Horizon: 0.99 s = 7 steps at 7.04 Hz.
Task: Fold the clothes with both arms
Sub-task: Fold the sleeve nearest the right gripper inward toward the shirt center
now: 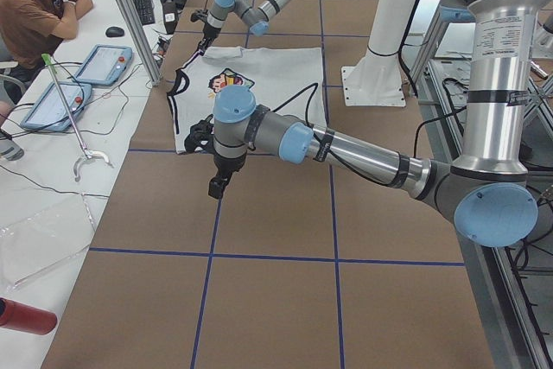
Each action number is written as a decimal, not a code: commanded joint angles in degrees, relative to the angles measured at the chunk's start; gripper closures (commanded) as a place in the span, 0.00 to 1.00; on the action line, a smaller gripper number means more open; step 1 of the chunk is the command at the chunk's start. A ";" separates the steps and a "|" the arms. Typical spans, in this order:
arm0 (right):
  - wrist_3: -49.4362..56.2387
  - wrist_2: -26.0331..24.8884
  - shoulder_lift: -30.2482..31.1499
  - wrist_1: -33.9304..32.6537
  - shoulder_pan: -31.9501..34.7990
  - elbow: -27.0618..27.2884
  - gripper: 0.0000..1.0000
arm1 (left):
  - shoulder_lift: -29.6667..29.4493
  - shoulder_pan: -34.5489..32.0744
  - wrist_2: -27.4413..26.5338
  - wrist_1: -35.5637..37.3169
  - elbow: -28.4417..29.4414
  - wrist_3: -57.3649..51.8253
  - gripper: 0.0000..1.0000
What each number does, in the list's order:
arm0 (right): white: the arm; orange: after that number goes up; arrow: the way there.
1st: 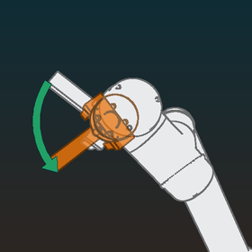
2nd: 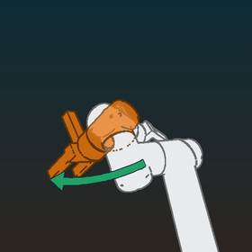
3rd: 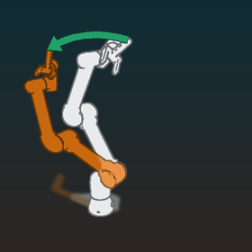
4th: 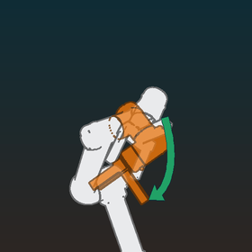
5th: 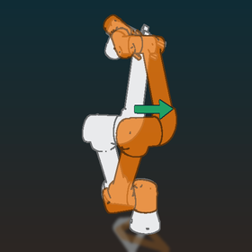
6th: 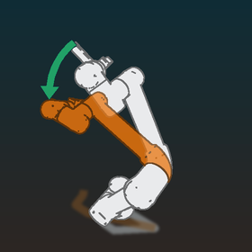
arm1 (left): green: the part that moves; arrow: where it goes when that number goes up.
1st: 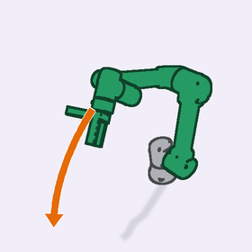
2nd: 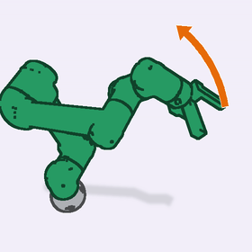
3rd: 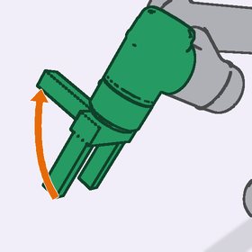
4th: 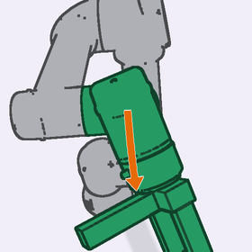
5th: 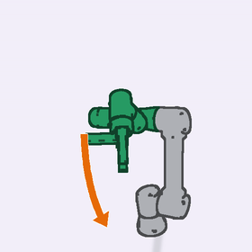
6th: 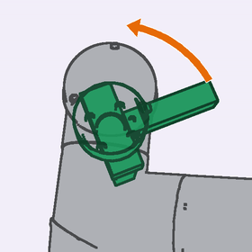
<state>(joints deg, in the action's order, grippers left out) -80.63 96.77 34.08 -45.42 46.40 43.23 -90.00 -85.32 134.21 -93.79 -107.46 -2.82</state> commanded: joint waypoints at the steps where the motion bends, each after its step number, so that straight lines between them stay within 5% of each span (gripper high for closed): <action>1: 0.03 -1.14 -0.06 -0.02 -0.08 -0.60 0.92 | 0.18 0.07 0.00 0.01 -0.21 0.10 0.01; 2: 0.03 -1.32 -0.15 -0.02 -0.08 -0.52 0.01 | -0.17 0.24 0.09 0.01 0.05 0.10 0.01; 4: -0.14 0.08 0.46 -0.72 0.27 3.06 0.00 | -0.70 0.59 0.26 -0.77 0.32 0.01 0.01; 7: 0.12 8.40 8.61 -11.06 2.11 22.53 0.00 | -6.82 3.13 2.18 -6.82 8.71 7.97 0.01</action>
<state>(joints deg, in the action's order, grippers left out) -80.63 101.11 38.94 -52.18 47.35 57.39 -93.63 -83.63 135.04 -97.59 -103.34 1.29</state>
